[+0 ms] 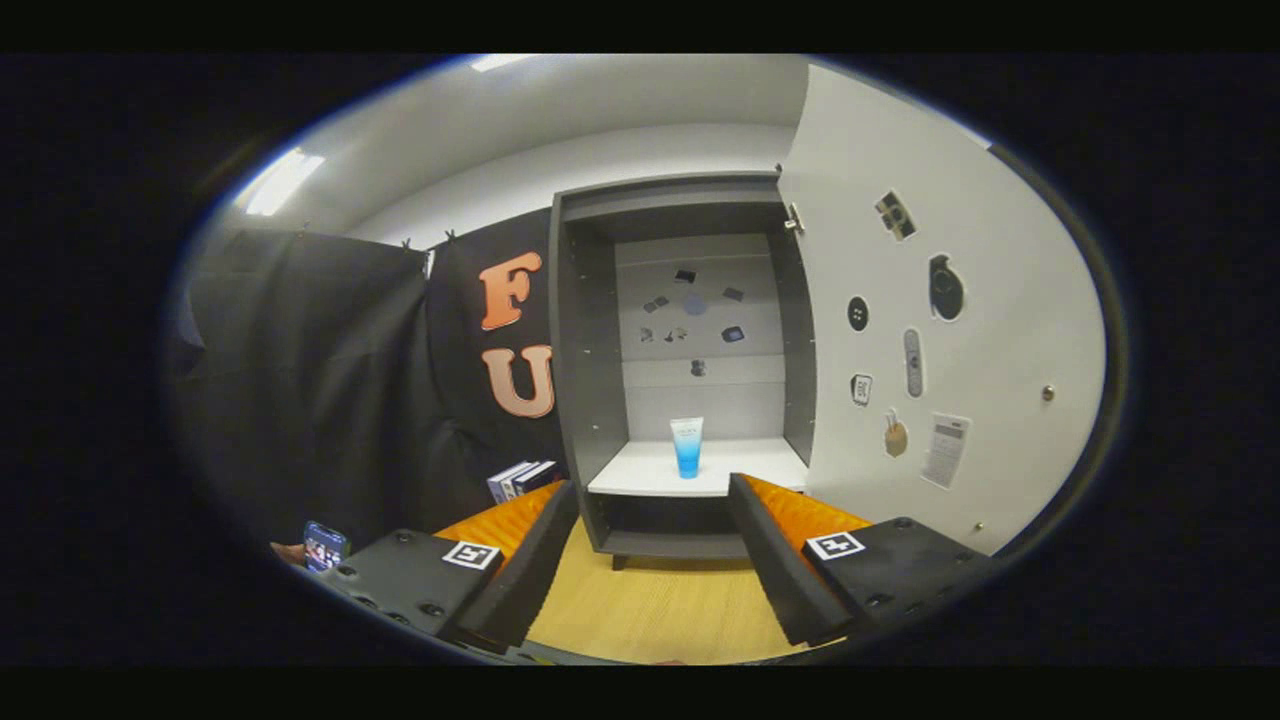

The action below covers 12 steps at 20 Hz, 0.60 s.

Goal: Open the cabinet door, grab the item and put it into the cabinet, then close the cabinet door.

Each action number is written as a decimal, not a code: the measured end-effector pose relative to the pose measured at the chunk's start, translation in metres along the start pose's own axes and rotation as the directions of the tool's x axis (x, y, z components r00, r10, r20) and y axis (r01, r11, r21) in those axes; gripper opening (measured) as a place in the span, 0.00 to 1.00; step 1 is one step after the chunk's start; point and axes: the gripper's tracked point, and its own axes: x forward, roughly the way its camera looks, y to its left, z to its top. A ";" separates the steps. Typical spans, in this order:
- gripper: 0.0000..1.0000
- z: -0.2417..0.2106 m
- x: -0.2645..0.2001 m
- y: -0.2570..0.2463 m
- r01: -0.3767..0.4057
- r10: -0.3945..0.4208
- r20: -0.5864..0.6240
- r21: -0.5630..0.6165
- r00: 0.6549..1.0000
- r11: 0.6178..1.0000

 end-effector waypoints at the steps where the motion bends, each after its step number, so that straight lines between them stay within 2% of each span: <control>1: 0.96 0.001 -0.021 -0.009 0.000 0.000 0.013 0.011 1.000 1.000; 3: 0.96 -0.006 -0.058 -0.035 0.031 -0.032 0.037 0.029 0.999 0.999; 8: 0.96 -0.010 -0.137 -0.116 0.187 -0.193 0.081 0.079 0.978 0.979; 10: 0.96 -0.006 -0.165 -0.153 0.280 -0.290 0.095 0.101 0.952 0.955; 12: 0.96 -0.002 -0.189 -0.188 0.385 -0.396 0.108 0.116 0.912 0.916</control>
